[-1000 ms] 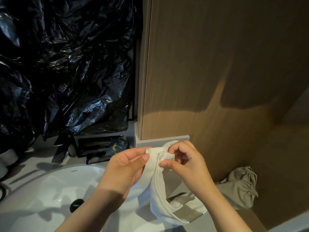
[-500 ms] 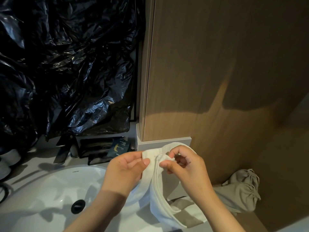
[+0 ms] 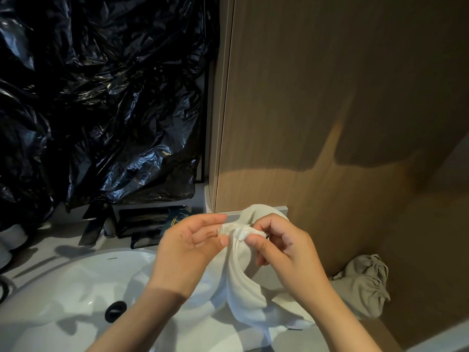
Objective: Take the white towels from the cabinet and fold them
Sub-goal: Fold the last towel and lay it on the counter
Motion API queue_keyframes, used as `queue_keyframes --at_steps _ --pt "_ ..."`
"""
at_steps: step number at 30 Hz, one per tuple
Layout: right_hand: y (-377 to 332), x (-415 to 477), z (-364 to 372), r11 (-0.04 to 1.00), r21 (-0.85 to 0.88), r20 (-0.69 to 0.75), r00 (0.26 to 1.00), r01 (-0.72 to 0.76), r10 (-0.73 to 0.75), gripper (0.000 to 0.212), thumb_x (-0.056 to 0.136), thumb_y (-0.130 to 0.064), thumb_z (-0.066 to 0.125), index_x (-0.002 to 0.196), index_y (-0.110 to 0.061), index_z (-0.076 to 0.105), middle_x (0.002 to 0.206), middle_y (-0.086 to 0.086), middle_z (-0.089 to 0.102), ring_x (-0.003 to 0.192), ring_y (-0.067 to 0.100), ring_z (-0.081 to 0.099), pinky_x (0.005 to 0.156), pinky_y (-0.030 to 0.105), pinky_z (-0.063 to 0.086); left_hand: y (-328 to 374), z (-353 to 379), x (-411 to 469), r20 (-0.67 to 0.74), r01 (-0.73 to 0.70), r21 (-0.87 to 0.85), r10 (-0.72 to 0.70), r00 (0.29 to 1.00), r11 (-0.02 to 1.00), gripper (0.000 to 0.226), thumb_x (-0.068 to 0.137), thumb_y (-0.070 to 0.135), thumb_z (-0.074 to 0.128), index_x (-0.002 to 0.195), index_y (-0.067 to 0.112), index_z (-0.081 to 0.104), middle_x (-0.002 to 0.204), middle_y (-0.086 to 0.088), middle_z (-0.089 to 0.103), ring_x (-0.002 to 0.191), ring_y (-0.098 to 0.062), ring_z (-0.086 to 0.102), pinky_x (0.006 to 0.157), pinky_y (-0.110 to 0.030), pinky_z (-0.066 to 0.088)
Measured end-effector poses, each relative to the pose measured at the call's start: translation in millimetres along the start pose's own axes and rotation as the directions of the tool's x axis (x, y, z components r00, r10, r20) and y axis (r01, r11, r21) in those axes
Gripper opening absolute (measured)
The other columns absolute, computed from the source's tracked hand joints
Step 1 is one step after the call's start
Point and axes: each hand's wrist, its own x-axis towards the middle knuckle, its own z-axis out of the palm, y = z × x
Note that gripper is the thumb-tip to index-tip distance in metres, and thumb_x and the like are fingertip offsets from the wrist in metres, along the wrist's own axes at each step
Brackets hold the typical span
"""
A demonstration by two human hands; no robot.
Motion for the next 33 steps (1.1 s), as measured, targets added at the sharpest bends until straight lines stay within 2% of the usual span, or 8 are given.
queue_keyframes --at_steps 3,6,9,17,20,25,30,33 --pt "-2.6 0.5 0.8 1.0 -0.013 -0.003 1.0 0.01 -0.01 0.012 0.091 -0.02 0.068 0.082 -0.026 0.065 0.07 -0.003 0.063 0.062 0.016 0.062 0.064 0.04 0.057 4.6 0.9 -4.4 0.13 -0.005 -0.017 0.007 0.992 1.0 0.032 0.086 -0.01 0.058 0.112 0.008 0.065 0.098 -0.011 0.075 0.094 -0.024 0.072 0.084 -0.028 0.057" --pt "-1.3 0.4 0.9 1.0 0.005 -0.038 0.999 0.003 -0.002 0.014 0.091 -0.015 0.068 0.081 -0.025 0.065 0.069 -0.004 0.064 0.06 0.015 0.062 0.061 0.034 0.055 7.5 -0.8 -7.2 0.185 0.008 -0.005 -0.007 0.983 1.0 0.03 0.092 0.001 0.053 0.117 0.011 0.064 0.106 -0.007 0.074 0.102 -0.023 0.07 0.095 -0.034 0.053" --pt "-2.1 -0.3 3.7 1.0 0.008 -0.05 0.999 -0.009 0.009 0.015 0.09 -0.016 0.069 0.08 -0.026 0.066 0.07 -0.003 0.065 0.061 0.015 0.062 0.061 0.028 0.054 6.8 -2.4 -7.4 0.146 0.02 -0.012 -0.018 0.989 1.0 0.028 0.092 -0.001 0.054 0.115 0.01 0.066 0.103 -0.008 0.075 0.1 -0.023 0.07 0.096 -0.036 0.053" --pt "-7.6 2.8 8.6 1.0 0.024 -0.063 0.998 -0.006 0.008 0.009 0.09 -0.014 0.069 0.082 -0.019 0.067 0.07 0.0 0.064 0.06 0.019 0.063 0.063 0.04 0.056 7.3 1.5 -2.4 0.077 -0.01 0.004 0.009 0.997 1.0 0.027 0.088 -0.006 0.058 0.107 0.01 0.069 0.096 -0.004 0.076 0.095 -0.018 0.072 0.091 -0.026 0.054" --pt "-7.0 5.1 8.8 0.999 0.03 -0.072 0.997 -0.023 0.025 0.008 0.09 -0.015 0.069 0.082 -0.018 0.067 0.071 0.001 0.065 0.061 0.019 0.063 0.064 0.043 0.057 7.7 2.1 -2.6 0.083 -0.01 -0.021 0.012 0.997 1.0 0.026 0.09 -0.004 0.057 0.109 0.009 0.069 0.098 -0.006 0.076 0.096 -0.019 0.071 0.092 -0.028 0.054" --pt "-7.9 6.3 9.0 0.999 0.004 -0.086 0.995 -0.048 0.048 0.012 0.086 -0.024 0.074 0.078 -0.024 0.066 0.069 0.0 0.064 0.06 0.02 0.061 0.063 0.046 0.056 7.4 1.8 -4.4 0.091 -0.025 -0.018 0.027 0.996 1.0 0.032 0.08 -0.011 0.066 0.107 0.006 0.068 0.093 -0.007 0.077 0.089 -0.018 0.073 0.076 -0.021 0.057" --pt "-6.4 13.6 -0.3 0.994 -0.073 -0.101 0.992 -0.087 0.079 0.025 0.075 -0.045 0.076 0.074 -0.023 0.064 0.073 -0.002 0.066 0.058 0.024 0.062 0.058 0.039 0.052 9.6 -1.0 3.7 0.052 -0.097 0.044 0.095 0.994 0.994 0.03 0.077 -0.007 0.074 0.102 0.009 0.07 0.091 -0.009 0.076 0.088 -0.022 0.073 0.08 -0.026 0.058" --pt "7.7 18.9 -27.9 0.97 -0.194 -0.001 0.989 -0.143 0.146 0.029 0.075 -0.051 0.072 0.081 -0.024 0.067 0.081 -0.01 0.067 0.053 0.01 0.061 0.055 0.029 0.049 19.3 -5.8 12.3 0.041 -0.159 0.058 0.157 0.987 0.986 0.029 0.08 -0.006 0.072 0.102 0.012 0.071 0.092 -0.01 0.076 0.09 -0.022 0.072 0.083 -0.028 0.058"
